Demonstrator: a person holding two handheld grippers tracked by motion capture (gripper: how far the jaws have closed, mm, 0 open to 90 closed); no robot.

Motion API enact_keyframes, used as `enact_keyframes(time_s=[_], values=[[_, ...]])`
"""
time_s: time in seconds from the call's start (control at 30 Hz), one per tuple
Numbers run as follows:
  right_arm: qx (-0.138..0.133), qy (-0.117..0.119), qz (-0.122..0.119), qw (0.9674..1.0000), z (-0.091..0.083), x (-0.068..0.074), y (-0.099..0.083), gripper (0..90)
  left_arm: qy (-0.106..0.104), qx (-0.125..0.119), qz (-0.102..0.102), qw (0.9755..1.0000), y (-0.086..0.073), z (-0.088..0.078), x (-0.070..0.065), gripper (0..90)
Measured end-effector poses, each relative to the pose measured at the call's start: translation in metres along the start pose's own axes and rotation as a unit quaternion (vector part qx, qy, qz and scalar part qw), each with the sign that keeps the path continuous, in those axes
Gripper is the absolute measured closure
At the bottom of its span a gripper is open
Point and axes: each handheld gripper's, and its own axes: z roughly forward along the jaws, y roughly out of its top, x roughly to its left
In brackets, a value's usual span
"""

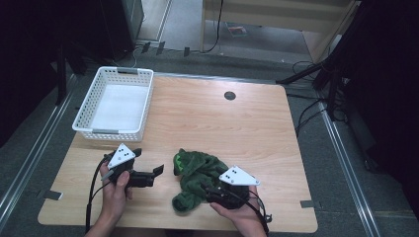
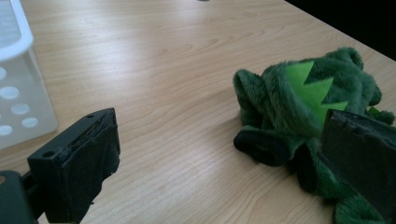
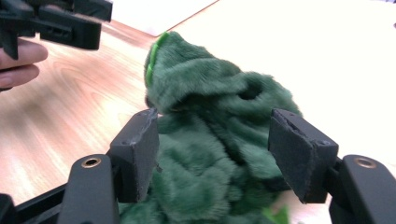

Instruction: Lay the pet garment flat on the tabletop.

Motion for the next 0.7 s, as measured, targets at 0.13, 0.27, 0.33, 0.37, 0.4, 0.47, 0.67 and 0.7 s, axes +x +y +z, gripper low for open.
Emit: enact_keyframes(time_s=[0.13, 0.27, 0.33, 0.37, 0.4, 0.47, 0.67, 0.7], values=[[-0.006, -0.008, -0.016, 0.9998, 0.01, 0.001, 0.013, 28.6, -0.005, 0.001, 0.004, 1.0, 0.0, 0.002, -0.001, 0.0], [-0.006, 0.0, -0.039, 0.9992, 0.029, 0.003, 0.029, 25.4, -0.008, 0.007, 0.004, 0.9999, -0.003, 0.005, -0.001, 0.0], [0.035, 0.009, -0.059, 0.9976, 0.05, 0.004, 0.036, 27.1, -0.01, 0.009, 0.004, 0.9999, -0.004, 0.006, -0.001, 0.0], [0.055, 0.007, -0.075, 0.9957, 0.061, 0.004, 0.037, 38.9, -0.012, 0.01, 0.006, 0.9999, -0.004, 0.006, -0.001, 0.0], [0.076, -0.016, -0.099, 0.992, 0.076, 0.002, 0.038, 70.9, -0.013, 0.011, 0.006, 0.9998, -0.004, 0.007, -0.002, 0.0], [0.059, -0.003, -0.064, 0.9962, 0.08, -0.011, 0.047, 84.8, -0.017, 0.013, 0.009, 0.9997, -0.005, 0.008, -0.003, 0.0], [-0.006, -0.11, 0.033, 0.9934, 0.08, -0.065, 0.063, 63.9, -0.024, 0.019, 0.005, 0.9995, -0.006, 0.012, -0.005, 0.0], [-0.01, -0.118, 0.064, 0.9909, 0.078, -0.076, 0.064, 54.6, -0.027, 0.021, 0.005, 0.9994, -0.006, 0.013, -0.006, 0.0]])
